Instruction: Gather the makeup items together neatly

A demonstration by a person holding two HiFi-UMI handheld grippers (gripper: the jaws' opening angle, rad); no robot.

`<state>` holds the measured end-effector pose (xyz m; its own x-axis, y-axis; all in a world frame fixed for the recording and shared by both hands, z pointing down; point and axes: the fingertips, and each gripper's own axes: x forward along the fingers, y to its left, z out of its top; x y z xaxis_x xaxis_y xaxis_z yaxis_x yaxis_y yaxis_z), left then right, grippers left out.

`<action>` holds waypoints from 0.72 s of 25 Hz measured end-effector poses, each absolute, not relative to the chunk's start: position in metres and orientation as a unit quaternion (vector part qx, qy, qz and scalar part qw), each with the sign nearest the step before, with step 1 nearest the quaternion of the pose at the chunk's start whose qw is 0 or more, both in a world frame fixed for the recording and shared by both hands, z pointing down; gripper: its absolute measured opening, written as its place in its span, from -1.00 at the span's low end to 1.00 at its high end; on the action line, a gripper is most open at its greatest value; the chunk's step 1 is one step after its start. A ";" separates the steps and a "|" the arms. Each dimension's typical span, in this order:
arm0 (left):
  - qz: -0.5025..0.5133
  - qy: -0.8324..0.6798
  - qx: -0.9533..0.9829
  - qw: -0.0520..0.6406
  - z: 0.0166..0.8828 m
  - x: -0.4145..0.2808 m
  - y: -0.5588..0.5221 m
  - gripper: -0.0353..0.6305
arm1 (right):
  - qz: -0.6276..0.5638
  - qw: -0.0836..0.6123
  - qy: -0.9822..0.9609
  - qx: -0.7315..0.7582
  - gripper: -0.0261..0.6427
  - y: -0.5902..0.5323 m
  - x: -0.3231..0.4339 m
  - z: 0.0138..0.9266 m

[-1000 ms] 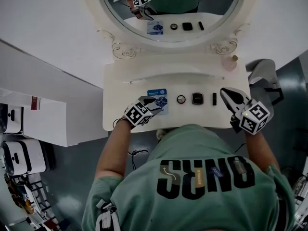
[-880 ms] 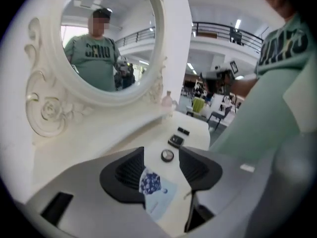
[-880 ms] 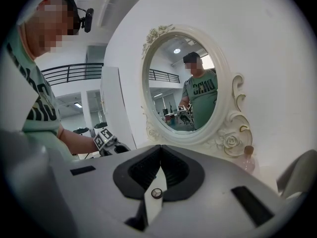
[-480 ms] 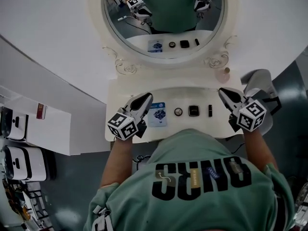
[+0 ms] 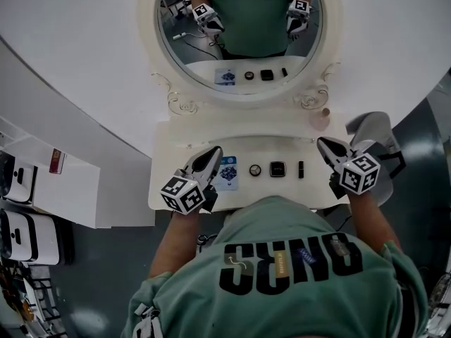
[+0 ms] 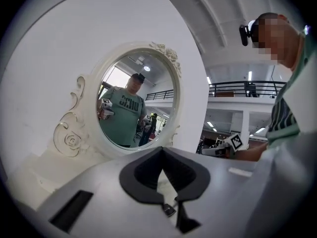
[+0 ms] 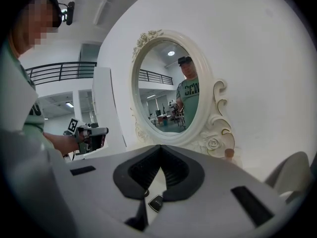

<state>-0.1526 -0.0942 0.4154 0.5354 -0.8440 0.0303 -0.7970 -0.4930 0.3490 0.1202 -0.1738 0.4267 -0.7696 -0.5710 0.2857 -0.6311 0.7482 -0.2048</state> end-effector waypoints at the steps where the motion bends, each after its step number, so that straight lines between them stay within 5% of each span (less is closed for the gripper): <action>1: -0.072 -0.478 0.860 0.163 0.416 -0.152 -0.092 -0.87 | 0.144 0.104 -0.930 0.323 -0.94 -0.173 0.120 0.427; 18: -0.067 -0.484 0.859 0.153 0.414 -0.151 -0.081 -0.87 | 0.135 0.123 -0.932 0.314 -0.94 -0.168 0.119 0.430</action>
<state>-0.1512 -0.0811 0.4135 0.5219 -0.8523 0.0333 -0.8113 -0.4840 0.3278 0.1185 -0.1684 0.4302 -0.7729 -0.5509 0.3149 -0.6176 0.7669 -0.1744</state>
